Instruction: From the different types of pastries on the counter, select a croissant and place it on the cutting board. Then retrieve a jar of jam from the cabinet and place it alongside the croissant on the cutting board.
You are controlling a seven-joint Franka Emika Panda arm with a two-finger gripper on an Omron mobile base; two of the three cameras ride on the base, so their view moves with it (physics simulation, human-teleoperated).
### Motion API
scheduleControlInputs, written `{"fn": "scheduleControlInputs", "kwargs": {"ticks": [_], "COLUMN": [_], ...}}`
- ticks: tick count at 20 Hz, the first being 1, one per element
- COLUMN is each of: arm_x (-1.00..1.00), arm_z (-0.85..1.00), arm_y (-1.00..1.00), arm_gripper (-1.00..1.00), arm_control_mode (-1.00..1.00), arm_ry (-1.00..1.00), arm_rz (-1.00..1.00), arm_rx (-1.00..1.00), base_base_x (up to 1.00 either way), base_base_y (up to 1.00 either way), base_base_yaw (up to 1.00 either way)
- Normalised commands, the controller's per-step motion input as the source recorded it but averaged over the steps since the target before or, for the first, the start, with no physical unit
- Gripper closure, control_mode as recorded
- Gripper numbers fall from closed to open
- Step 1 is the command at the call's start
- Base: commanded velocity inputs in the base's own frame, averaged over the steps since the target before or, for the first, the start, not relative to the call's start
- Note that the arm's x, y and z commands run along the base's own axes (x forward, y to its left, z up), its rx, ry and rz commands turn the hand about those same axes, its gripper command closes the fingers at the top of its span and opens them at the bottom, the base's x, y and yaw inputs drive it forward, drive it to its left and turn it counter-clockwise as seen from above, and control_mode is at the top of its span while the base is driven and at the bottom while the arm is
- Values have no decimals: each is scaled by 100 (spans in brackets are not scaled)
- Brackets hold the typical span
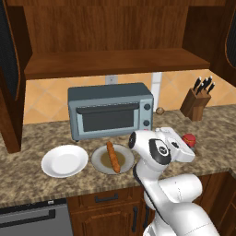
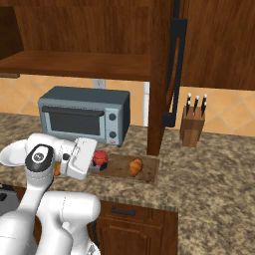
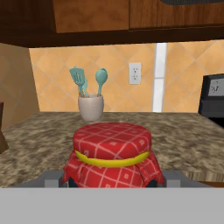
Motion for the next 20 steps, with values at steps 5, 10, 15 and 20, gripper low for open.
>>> {"fn": "scheduleControlInputs", "kwargs": {"ticks": [5, 10, 15, 20], "arm_x": [37, 31, 23, 25], "arm_z": [-22, -26, -43, -39], "arm_y": [0, 0, 0, 0], "arm_gripper": [100, 100, 100, 100], "arm_control_mode": [-100, -100, -100, -100], "arm_ry": [0, 0, 1, 1], "arm_rz": [0, 0, 0, 0], "arm_rx": [0, 0, 0, 0], "base_base_x": [0, 0, 0, 0], "base_base_y": [0, 0, 0, 0], "base_base_yaw": [0, 0, 0, 0]}}
